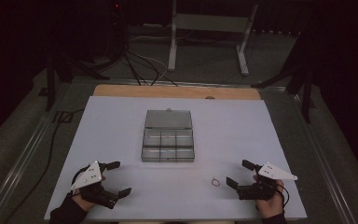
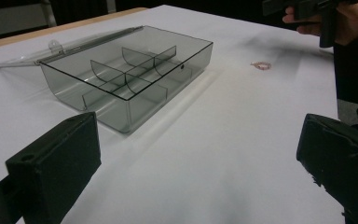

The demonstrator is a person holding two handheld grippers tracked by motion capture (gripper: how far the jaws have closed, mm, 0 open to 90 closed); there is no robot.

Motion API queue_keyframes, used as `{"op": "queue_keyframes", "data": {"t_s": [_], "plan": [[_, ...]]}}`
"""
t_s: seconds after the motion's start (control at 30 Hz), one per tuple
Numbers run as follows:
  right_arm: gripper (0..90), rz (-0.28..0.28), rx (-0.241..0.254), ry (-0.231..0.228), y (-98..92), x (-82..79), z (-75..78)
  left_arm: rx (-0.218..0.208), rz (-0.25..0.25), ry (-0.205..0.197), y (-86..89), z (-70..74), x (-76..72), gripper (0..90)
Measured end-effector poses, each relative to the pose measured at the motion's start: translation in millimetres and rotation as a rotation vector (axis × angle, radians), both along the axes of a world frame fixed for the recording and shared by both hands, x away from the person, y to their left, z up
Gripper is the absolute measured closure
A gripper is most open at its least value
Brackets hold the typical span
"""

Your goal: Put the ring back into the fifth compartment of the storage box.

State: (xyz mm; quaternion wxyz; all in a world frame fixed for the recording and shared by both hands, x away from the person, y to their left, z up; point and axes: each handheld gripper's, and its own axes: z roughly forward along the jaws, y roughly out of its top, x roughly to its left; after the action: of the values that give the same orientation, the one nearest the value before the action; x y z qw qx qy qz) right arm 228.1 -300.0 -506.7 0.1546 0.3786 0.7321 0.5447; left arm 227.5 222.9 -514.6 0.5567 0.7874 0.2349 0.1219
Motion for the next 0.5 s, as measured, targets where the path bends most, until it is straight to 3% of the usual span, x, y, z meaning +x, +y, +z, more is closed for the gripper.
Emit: {"op": "queue_keyframes", "data": {"t_s": [0.33, 0.5], "plan": [[0.0, 0.011, 0.037, 0.025, -2.4, 3.5, 2.7, -0.007, 0.0, 0.006, 0.3, -0.1, 1.4, 1.0], [0.0, 0.017, 0.061, 0.012, -3.2, 5.9, 10.2, 0.0, -0.005, 0.005, 0.0, -0.5, 1.1, 1.0]]}}
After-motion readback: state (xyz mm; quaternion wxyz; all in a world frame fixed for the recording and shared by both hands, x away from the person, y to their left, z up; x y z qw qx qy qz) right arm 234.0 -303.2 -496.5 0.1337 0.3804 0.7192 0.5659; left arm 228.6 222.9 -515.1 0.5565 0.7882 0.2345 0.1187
